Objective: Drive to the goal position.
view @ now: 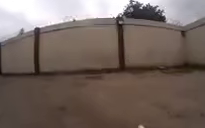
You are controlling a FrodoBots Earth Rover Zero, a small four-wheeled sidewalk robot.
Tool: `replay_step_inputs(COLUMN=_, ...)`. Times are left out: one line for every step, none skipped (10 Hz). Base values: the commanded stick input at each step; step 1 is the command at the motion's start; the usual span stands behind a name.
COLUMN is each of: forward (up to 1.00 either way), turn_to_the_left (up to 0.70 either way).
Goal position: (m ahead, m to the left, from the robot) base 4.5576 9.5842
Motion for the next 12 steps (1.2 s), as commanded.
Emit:
replay_step_inputs(forward=0.30, turn_to_the_left=0.60)
replay_step_inputs(forward=0.30, turn_to_the_left=0.60)
replay_step_inputs(forward=0.30, turn_to_the_left=0.60)
replay_step_inputs(forward=0.30, turn_to_the_left=0.60)
replay_step_inputs(forward=0.30, turn_to_the_left=0.60)
replay_step_inputs(forward=0.30, turn_to_the_left=0.60)
replay_step_inputs(forward=0.30, turn_to_the_left=0.60)
replay_step_inputs(forward=0.30, turn_to_the_left=0.60)
replay_step_inputs(forward=0.30, turn_to_the_left=0.60)
replay_step_inputs(forward=0.30, turn_to_the_left=0.60)
replay_step_inputs(forward=0.30, turn_to_the_left=0.60)
replay_step_inputs(forward=0.30, turn_to_the_left=0.60)
